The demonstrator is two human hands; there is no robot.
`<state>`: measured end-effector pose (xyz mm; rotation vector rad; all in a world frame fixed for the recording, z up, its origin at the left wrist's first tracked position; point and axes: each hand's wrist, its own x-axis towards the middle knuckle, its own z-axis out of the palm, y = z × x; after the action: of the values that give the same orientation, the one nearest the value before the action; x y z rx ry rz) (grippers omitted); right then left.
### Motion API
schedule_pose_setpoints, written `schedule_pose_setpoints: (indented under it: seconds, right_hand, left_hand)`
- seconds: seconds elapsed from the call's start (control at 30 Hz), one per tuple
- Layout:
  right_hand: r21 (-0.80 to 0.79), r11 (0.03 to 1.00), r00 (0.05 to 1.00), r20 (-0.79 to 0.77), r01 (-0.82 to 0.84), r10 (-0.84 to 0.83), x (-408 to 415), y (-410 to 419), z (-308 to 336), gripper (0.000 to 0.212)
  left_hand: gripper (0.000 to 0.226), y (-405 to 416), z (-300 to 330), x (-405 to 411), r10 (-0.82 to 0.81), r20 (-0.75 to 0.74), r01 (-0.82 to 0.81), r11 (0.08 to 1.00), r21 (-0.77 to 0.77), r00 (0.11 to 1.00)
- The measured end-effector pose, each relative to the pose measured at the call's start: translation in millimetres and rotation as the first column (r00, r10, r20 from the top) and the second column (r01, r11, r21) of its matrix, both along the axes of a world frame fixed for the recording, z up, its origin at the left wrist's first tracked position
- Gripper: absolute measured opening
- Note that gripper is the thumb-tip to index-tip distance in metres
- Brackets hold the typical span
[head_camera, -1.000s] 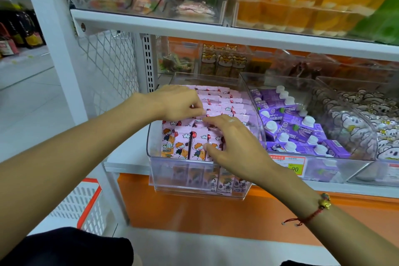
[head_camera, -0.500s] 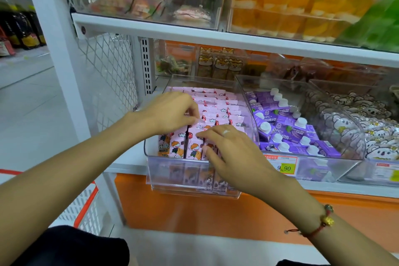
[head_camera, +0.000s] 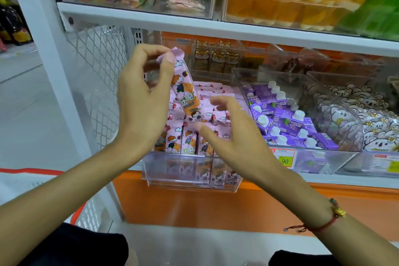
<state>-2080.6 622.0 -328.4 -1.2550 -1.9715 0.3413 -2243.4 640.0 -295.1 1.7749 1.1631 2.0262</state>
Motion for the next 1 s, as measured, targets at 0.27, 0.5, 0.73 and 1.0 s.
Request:
schedule_pose_setpoints:
  seconds: [0.27,0.5,0.73,1.0]
  right_hand:
    - [-0.206,0.961,0.892,-0.446,-0.187,0.078,-2,-5,21,0.017]
    - [-0.450,0.823,0.672,-0.731,-0.347,-0.117,4,2,17,0.005]
    - [-0.454,0.850,0.657,-0.731,-0.268,-0.184,2,3,13,0.022]
    - [-0.323,0.870,0.663,-0.749,-0.373,0.006,7,1,22,0.030]
  left_hand:
    - [0.014,-12,-18,12,-0.321,0.075,0.329,0.916,-0.227,0.944]
    - [0.029,-16,-36,20,-0.363,-0.014,0.325,0.850,-0.414,0.932]
    - [0.052,-17,-42,21,-0.250,-0.237,0.157,0.924,-0.349,0.939]
    - [0.025,-7,-44,12,-0.308,-0.194,0.241,0.922,-0.305,0.932]
